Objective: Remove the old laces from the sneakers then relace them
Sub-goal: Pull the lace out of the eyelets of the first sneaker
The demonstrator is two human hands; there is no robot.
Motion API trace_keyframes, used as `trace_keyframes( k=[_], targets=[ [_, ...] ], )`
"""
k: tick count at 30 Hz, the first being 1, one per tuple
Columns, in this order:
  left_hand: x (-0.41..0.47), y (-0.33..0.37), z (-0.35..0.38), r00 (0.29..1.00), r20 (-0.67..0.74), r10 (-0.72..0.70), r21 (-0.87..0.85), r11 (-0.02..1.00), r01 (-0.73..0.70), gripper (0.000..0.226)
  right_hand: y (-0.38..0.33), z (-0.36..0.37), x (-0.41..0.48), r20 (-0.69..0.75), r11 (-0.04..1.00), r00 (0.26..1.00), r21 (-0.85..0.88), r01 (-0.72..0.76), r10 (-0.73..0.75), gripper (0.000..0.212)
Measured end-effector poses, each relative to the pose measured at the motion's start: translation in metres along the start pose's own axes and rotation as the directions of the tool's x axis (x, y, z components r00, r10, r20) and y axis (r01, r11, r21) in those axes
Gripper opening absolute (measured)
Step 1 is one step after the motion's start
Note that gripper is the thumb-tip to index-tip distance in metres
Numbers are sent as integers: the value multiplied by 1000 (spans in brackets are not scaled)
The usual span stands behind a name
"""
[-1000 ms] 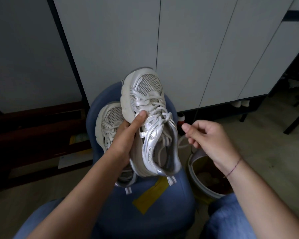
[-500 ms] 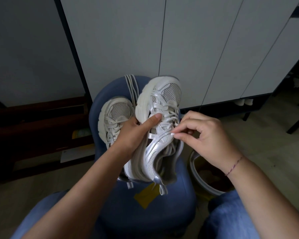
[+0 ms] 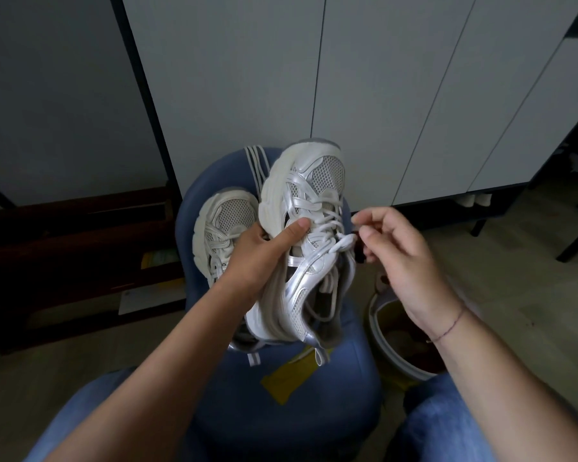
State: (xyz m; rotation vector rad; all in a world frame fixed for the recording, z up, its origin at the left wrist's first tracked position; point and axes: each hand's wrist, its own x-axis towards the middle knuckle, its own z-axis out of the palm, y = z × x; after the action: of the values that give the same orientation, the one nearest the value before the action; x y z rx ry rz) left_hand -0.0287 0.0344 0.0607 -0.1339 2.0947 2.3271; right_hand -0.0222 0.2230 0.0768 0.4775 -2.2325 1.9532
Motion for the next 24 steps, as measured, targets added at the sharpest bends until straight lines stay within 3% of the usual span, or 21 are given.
trace_keyframes(
  k=[2,5,8,11,14,16,18,21,24],
  targets=[
    [0,0,0,1000,-6,-3,4,1000,3,39,3,1,-2,92,905,970,-350,243,-225,25],
    [-1,0,0,1000,3,4,33,999,-4,28,3,6,0,209,736,925,-560,379,-317,25],
    [-2,0,2,1000,2,11,42,999,-11,32,6,7,3,204,735,930,-571,366,-305,24],
    [-3,-2,3,1000,2,12,55,998,-12,56,10,3,5,146,791,953,-532,302,-265,26],
    [-2,-2,2,1000,-10,-10,43,999,10,65,10,-5,7,-94,967,990,-242,77,-102,26],
    [-1,-2,1,1000,-11,-20,41,999,20,66,10,-11,11,-236,999,972,-14,-29,24,26],
    [0,-2,0,1000,-13,-22,35,999,23,65,11,-13,10,-250,990,968,-142,3,-39,20],
    [0,-4,-1,1000,-14,-18,29,999,19,64,10,-11,6,-81,876,957,-430,220,-280,7],
    [0,-4,-1,1000,-22,-14,27,1000,15,63,7,-3,4,106,699,910,-606,378,-401,23]
  ],
)
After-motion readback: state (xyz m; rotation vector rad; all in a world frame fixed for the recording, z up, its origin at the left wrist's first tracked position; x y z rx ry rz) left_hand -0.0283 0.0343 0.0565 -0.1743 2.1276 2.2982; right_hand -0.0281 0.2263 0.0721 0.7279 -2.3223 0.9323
